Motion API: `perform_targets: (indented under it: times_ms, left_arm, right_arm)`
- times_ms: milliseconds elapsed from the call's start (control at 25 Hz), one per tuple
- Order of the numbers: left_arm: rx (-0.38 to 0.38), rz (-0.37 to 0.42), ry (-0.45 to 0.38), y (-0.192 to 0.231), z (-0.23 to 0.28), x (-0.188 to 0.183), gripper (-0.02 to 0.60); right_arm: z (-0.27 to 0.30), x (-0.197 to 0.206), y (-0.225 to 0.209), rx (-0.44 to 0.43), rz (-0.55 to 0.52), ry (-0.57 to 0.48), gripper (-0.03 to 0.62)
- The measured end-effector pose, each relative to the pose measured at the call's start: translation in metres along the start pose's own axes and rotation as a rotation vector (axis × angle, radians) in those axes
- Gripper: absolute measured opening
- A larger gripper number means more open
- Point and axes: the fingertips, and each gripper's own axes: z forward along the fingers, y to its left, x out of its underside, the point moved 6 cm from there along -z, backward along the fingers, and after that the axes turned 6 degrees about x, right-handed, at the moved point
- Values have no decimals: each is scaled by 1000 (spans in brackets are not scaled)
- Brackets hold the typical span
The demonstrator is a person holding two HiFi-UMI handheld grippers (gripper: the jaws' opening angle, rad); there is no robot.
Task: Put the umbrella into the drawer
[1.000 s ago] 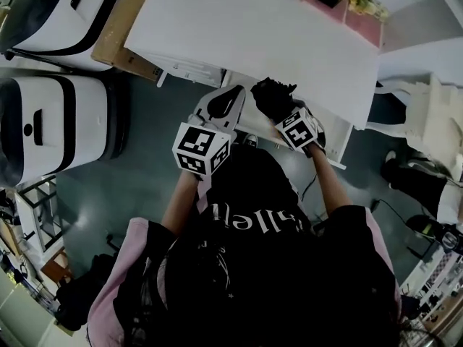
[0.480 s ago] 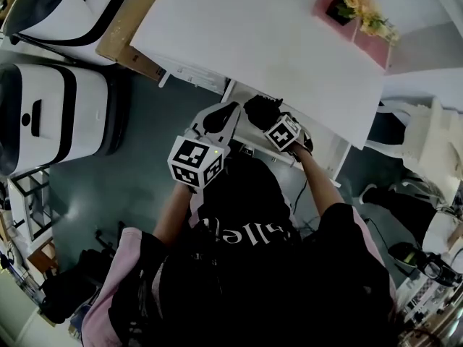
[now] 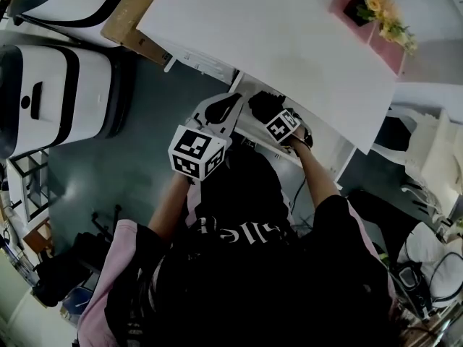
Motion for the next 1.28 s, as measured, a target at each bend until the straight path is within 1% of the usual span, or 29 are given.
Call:
perform_targets:
  times_ms: [160, 360, 520, 600, 720, 880, 1040, 1160, 1280]
  left_arm:
    - [-10, -13, 11, 2, -2, 5, 17]
    - [-15, -18, 24, 4, -3, 8, 17]
    - [-17, -21, 18, 6, -2, 6, 17]
    - [-16, -18, 26, 6, -1, 6, 17]
    - [-6, -16, 35, 5, 0, 6, 17]
    - [10, -18, 42, 4, 3, 5, 18]
    - [29, -11, 54, 2, 7, 4, 17]
    - [46, -3, 59, 0, 8, 2, 17]
    - [59, 5, 59, 0, 10, 1, 17]
  right_arm:
    - [11, 1, -5, 35, -21, 29, 281]
    - [20, 0, -11, 33, 70, 34, 281]
    - [23, 1, -14, 28, 76, 12, 281]
    - [25, 3, -15, 39, 82, -4, 281]
    - [27, 5, -17, 48, 110, -5, 282]
    - [27, 5, -20, 23, 151, 23, 288]
    - [25, 8, -21, 31, 140, 48, 288]
    - [17, 12, -20, 42, 139, 37, 291]
    - [2, 15, -24, 57, 169, 10, 291]
